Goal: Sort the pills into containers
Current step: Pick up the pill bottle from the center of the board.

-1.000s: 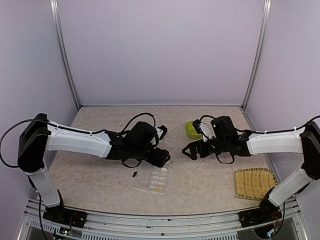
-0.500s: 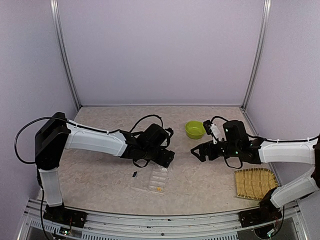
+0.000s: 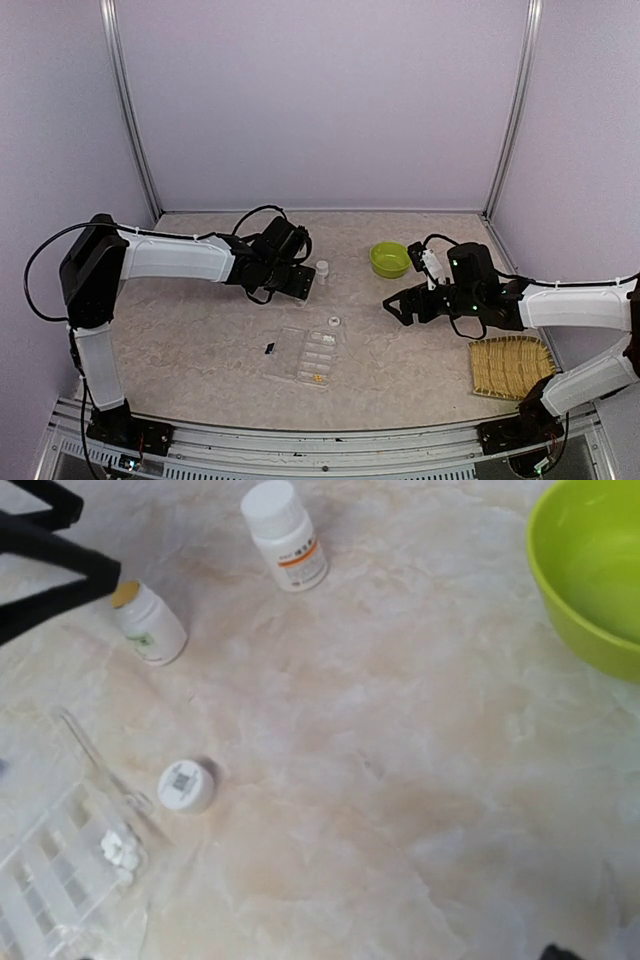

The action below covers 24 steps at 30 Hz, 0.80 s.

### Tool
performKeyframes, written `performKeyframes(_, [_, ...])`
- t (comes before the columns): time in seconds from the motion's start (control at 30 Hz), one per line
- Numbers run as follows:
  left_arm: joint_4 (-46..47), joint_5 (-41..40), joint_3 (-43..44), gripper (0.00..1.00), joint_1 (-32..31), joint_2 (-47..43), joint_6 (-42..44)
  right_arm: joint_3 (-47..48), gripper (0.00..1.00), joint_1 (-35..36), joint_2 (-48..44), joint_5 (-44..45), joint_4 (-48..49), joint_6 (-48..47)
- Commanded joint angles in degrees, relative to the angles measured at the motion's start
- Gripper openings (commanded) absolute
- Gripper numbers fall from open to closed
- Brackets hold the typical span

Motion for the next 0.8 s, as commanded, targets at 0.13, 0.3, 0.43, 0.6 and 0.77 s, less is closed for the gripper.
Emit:
performKeyframes(0.13, [-1.4, 3.9, 2.4, 0.72, 1.5, 3.5, 0.2, -0.1, 0.94, -0.5, -0.6, -0.4, 1.0, -0.5])
performKeyframes(0.3, [-2.0, 5.9, 3.7, 0.62, 2.1, 5.2, 0.6, 0.1, 0.94, -0.5, -0.4, -0.4, 0.6, -0.5])
performKeyframes(0.43, [-2.2, 6.3, 4.0, 0.52, 2.4, 6.1, 0.7, 0.3, 0.93, -0.5, -0.5, -0.3, 0.6, -0.5])
performKeyframes(0.6, [-2.2, 6.9, 4.1, 0.44, 2.8, 6.9, 0.9, 0.3, 0.93, -0.5, -0.2, -0.5, 0.6, -0.3])
performKeyframes(0.77, [-2.1, 7.8, 4.0, 0.34, 2.9, 7.2, 1.0, 0.2, 0.93, -0.5, 0.0, -0.6, 0.9, 0.0])
